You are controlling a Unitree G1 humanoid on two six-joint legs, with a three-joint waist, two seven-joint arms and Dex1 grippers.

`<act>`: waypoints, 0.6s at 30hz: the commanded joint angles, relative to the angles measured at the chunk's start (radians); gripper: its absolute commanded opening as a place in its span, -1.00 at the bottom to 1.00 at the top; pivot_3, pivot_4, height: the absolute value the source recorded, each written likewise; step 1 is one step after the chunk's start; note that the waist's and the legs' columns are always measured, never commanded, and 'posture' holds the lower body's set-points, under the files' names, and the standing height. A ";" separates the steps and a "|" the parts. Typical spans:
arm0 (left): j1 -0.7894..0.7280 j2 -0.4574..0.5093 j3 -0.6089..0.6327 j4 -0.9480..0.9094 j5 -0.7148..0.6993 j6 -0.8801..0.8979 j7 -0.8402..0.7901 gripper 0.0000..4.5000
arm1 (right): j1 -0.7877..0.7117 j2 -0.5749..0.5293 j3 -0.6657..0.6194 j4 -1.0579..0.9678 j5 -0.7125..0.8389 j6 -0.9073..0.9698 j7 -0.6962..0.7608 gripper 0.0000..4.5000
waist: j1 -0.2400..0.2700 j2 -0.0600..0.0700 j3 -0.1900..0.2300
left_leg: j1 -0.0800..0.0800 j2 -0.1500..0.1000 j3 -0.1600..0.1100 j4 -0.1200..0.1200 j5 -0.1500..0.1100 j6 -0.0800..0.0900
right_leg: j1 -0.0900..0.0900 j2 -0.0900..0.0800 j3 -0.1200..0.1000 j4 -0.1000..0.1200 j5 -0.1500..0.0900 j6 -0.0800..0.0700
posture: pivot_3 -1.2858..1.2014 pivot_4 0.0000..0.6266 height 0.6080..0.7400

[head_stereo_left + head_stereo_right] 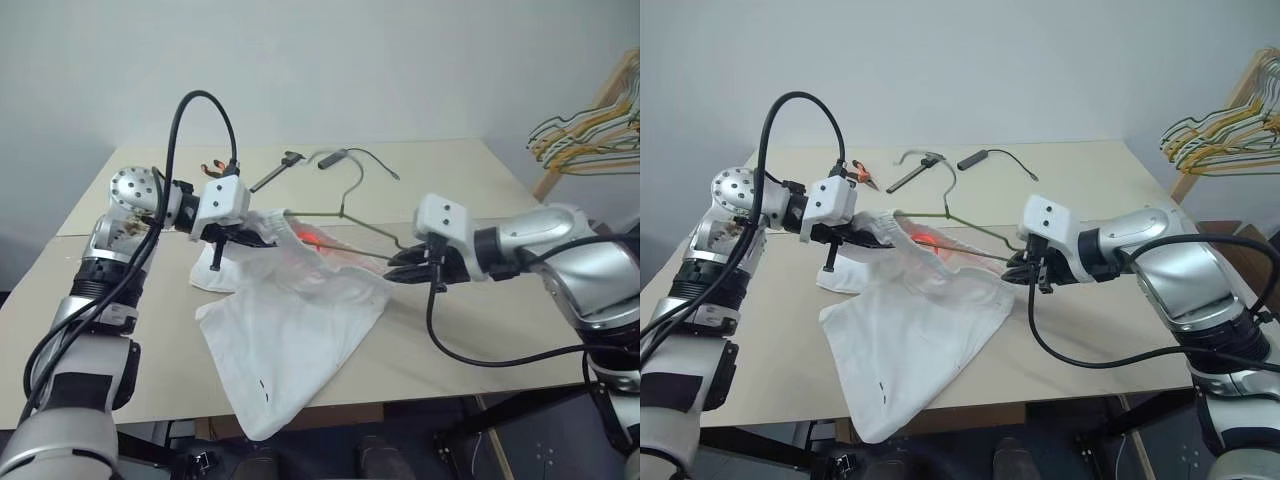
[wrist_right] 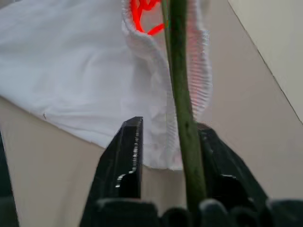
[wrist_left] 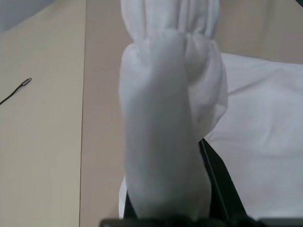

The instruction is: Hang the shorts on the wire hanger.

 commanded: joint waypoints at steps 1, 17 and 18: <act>0.030 0.022 0.063 -0.069 -0.036 0.061 0.052 -1.00 | 0.078 0.002 -0.211 0.077 0.011 -0.041 -0.104 0.27 | 0.001 0.000 0.000 | 0.000 0.000 0.000 0.000 0.000 0.000 | 0.000 0.000 0.000 0.000 0.000 0.000 | -0.03 -1.00 1.00; 0.224 0.025 0.126 -0.315 -0.079 0.257 0.217 -1.00 | 0.370 0.438 -0.123 0.070 -0.026 -0.253 -0.362 0.59 | -0.034 0.000 -0.002 | 0.007 0.000 0.000 0.000 0.001 -0.001 | 0.004 0.001 0.004 0.005 0.002 0.000 | -0.02 -1.00 1.00; 0.227 0.027 0.127 -0.318 -0.080 0.259 0.218 -1.00 | 0.355 0.464 -0.112 0.089 -0.031 -0.256 -0.377 0.59 | -0.036 0.000 -0.002 | 0.007 0.000 0.000 0.001 0.001 -0.001 | 0.004 0.001 0.004 0.005 0.002 -0.001 | -0.02 -1.00 1.00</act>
